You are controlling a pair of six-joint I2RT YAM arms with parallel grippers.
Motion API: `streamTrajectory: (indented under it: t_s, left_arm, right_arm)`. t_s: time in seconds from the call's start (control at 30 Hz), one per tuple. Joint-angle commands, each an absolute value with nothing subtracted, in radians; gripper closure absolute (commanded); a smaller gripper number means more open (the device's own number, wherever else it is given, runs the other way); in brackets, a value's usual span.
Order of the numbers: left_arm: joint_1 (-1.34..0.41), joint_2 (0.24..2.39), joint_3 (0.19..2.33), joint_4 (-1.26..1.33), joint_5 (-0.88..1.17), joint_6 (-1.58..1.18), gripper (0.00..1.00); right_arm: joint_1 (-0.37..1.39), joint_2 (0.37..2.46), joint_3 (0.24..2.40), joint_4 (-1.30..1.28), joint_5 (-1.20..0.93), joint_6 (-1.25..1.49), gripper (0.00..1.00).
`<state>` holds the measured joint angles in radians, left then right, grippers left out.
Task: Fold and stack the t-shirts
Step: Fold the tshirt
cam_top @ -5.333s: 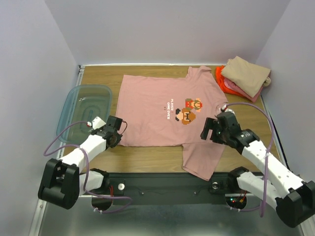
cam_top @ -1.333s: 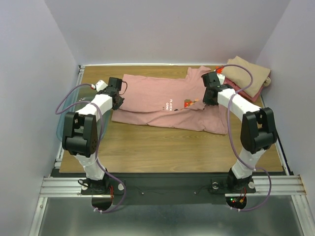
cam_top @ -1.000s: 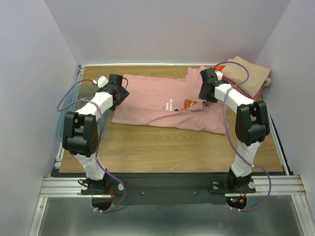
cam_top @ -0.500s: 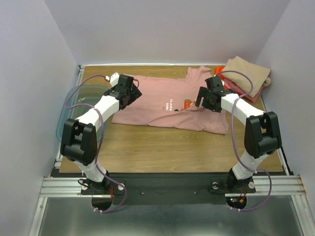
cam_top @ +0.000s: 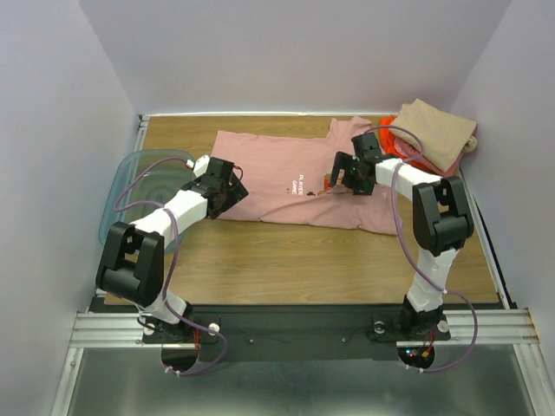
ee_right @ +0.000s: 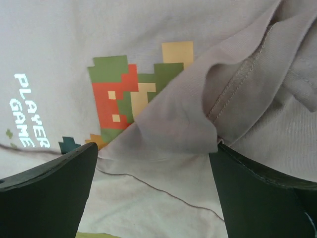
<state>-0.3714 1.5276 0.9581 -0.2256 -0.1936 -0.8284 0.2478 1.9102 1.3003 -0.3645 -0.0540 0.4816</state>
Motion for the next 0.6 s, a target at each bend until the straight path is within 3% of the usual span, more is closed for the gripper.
streamTrajectory:
  t_s: [0.0, 0.33, 0.57]
  left_arm:
    - [-0.373, 1.474, 0.948, -0.213, -0.222, -0.828, 0.13]
    - [-0.373, 1.471, 0.974, -0.224, -0.230, -0.818, 0.12]
    - [-0.373, 1.499, 1.019, -0.224, -0.233, -0.798, 0.12]
  right_arm:
    - [0.242, 1.989, 1.451, -0.296, -0.083, 0.463, 0.00]
    - [0.242, 2.112, 1.746, -0.301, -0.144, 0.457, 0.00]
    - [0.241, 1.918, 1.555, -0.304, -0.052, 0.423, 0.00]
